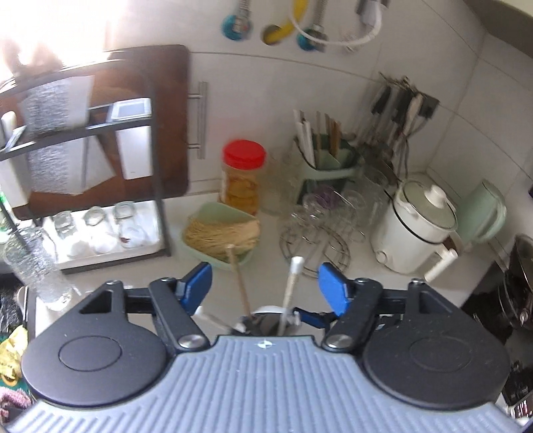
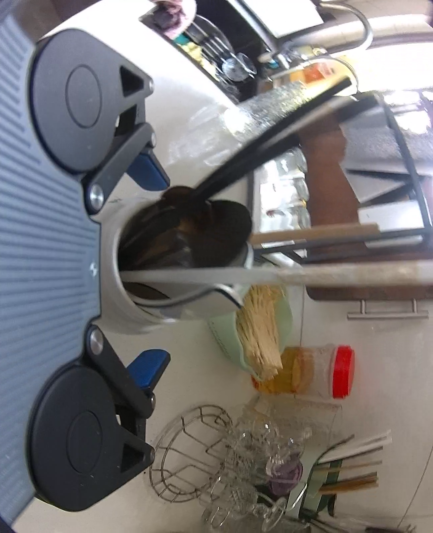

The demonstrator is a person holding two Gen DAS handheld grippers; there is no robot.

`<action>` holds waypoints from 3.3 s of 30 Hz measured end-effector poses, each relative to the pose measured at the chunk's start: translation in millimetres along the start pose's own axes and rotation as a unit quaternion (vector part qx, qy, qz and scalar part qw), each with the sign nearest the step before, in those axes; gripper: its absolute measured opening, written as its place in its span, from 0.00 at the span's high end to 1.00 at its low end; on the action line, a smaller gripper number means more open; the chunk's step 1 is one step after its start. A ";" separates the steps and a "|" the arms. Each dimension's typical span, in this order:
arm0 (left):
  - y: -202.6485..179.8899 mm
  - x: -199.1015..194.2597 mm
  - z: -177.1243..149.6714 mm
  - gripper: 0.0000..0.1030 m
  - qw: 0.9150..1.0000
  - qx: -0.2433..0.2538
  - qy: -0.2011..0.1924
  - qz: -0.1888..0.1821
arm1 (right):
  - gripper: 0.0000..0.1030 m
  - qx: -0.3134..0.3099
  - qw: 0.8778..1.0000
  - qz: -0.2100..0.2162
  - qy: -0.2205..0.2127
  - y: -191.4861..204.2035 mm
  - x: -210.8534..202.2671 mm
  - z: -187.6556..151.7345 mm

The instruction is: Organize utensils

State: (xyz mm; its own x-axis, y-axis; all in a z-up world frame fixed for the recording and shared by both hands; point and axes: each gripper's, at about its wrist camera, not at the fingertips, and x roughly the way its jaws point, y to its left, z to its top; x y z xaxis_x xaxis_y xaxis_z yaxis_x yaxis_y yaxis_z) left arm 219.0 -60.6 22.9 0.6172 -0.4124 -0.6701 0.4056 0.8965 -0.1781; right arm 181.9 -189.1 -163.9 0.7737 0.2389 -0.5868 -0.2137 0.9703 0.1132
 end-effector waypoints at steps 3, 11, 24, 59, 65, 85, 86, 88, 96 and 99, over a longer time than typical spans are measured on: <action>17.0 -10.0 -2.4 0.25 1.000 -0.021 -0.011 0.008 | 0.00 0.014 1.000 0.009 -0.002 -1.8 -7.9 6.4; 45.6 -46.7 -5.0 0.25 0.997 -0.048 -0.049 0.019 | 0.00 0.018 1.000 0.007 -0.012 0.4 -51.3 29.4; 23.9 -107.7 -64.6 0.25 0.992 -0.065 -0.086 0.068 | 0.00 0.054 0.998 0.007 -0.045 -5.2 -147.8 31.3; -62.6 -144.1 -206.8 0.25 0.985 -0.103 -0.063 0.120 | 0.00 0.059 0.995 0.039 -0.065 -22.5 -268.6 -36.7; -60.4 -141.6 -213.0 0.25 0.986 -0.103 -0.056 0.122 | 0.00 0.068 0.995 0.037 -0.060 -23.7 -265.8 -45.2; -63.8 -142.3 -202.8 0.05 0.985 -0.104 -0.058 0.125 | 0.00 0.067 0.995 0.028 -0.072 -25.8 -274.0 -48.1; -63.5 -142.5 -203.3 0.04 0.985 -0.104 -0.057 0.129 | 0.00 0.067 0.995 0.027 -0.073 -25.6 -274.1 -48.5; -63.1 -142.2 -204.9 0.03 0.984 -0.100 -0.053 0.135 | 0.00 0.066 0.995 0.026 -0.074 -25.4 -273.5 -49.0; -61.7 -144.8 -212.2 0.02 0.983 -0.096 -0.049 0.147 | 0.00 0.064 0.995 0.017 -0.080 -24.0 -274.4 -51.2; -61.5 -146.0 -212.5 0.02 0.983 -0.097 -0.050 0.150 | 0.00 0.066 0.994 0.015 -0.081 -24.0 -275.3 -52.3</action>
State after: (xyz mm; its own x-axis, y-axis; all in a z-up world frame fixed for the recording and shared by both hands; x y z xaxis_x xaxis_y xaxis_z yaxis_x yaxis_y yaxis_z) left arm -39.3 -21.1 -21.4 0.7567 -0.1295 -0.6407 0.0643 0.9902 -0.1242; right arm -57.1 -280.2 -47.1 0.8562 0.2610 -0.4458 -0.1672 0.9566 0.2388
